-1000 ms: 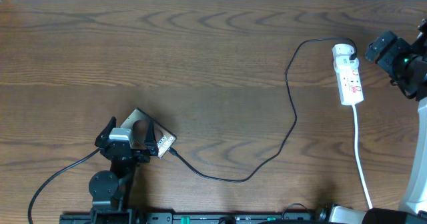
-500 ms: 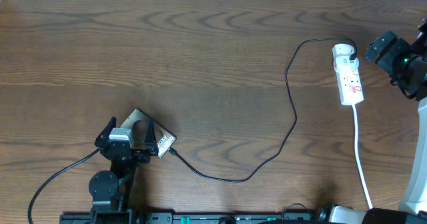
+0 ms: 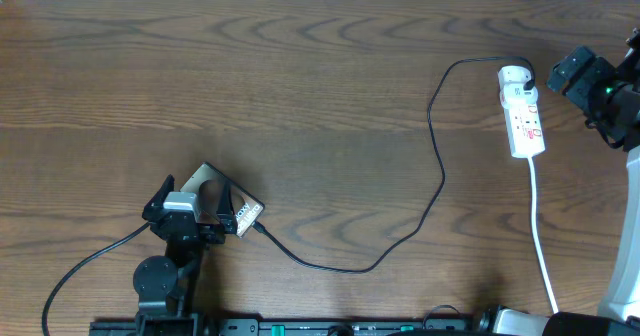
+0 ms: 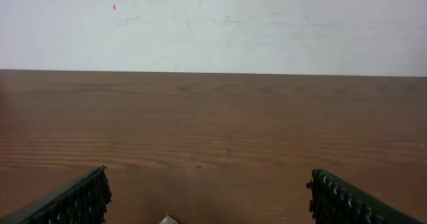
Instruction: Plug charger to phone and switch on socket
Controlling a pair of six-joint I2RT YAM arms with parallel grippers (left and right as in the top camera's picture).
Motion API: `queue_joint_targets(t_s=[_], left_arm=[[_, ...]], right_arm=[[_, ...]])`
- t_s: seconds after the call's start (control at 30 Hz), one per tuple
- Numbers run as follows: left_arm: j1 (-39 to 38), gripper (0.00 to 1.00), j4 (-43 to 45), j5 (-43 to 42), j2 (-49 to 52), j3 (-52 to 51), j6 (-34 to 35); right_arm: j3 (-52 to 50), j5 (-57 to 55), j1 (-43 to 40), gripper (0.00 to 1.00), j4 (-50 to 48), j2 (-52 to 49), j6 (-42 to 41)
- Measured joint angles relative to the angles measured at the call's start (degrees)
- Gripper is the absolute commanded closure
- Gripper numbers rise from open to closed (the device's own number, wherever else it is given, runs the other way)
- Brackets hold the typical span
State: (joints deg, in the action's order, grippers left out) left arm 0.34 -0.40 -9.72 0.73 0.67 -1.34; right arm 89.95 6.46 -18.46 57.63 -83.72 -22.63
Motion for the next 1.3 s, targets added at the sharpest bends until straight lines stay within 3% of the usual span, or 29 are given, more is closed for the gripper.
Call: queue_joint_targets(t_s=[0.43,0.57,0.7,0.87,1.0,1.3], left_arm=[[0.00,0.07,0.00,-0.02,0.00,0.00,0.00],[0.00,0.07,0.00,0.00,0.00,0.00,0.00],[0.00,0.07,-0.04,-0.02,0.00,0.07,-0.04],[0.00,0.07,-0.11,-0.04,0.00,0.11,-0.17],[0.00,0.07,-0.17,-0.02,-0.02,0.13,-0.15],[0.00,0.07,-0.20,-0.04,-0.13,0.15,-0.20]], right_arm=[[-0.11,-0.07,0.09,0.01,1.05,1.68,0.00],[-2.84,-0.50,1.99,0.01,-4.02,7.26,-0.11],[-12.81,-3.08,8.96,0.01,-21.97,15.41,-0.09],[-34.23,-8.15,19.52,0.01,-47.91,25.66,1.88],[-52.35,-11.89,22.47,0.01,-65.46,32.74,2.54],[-83.34,-14.05,22.56,0.01,-86.03,49.55,2.73]])
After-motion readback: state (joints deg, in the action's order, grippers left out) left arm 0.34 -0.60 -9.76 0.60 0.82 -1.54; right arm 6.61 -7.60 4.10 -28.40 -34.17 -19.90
